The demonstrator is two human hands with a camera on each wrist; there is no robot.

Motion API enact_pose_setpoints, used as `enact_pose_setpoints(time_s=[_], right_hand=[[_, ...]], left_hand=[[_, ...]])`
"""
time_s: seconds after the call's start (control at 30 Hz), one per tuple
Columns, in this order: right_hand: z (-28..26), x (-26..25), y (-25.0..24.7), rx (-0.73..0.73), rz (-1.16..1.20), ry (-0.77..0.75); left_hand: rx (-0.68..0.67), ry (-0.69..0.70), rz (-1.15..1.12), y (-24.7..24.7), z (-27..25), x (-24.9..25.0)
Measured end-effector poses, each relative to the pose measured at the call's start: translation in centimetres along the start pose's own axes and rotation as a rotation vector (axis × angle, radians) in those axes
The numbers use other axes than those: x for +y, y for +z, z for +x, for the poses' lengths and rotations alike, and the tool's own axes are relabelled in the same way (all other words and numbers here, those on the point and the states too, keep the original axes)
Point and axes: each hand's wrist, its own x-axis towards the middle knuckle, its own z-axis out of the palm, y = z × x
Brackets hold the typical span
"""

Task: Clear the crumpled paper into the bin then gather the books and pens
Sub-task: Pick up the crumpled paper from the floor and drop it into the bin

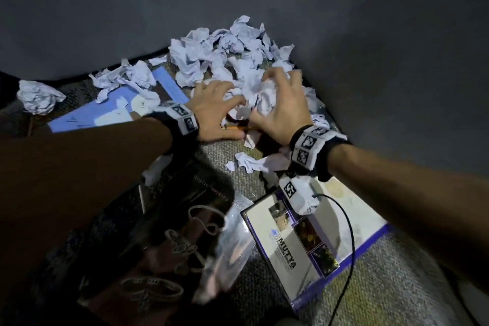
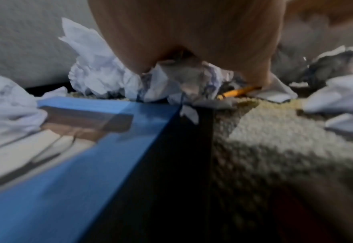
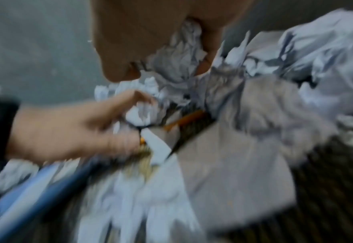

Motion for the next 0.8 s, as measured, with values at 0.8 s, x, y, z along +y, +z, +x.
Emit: enact_pose_setpoints(time_s=[0.8], right_hand=[[8.9, 2.1, 0.9, -0.437, -0.51, 0.201]], left_hand=[[0.072, 0.043, -0.046, -5.8, 0.2, -4.9]])
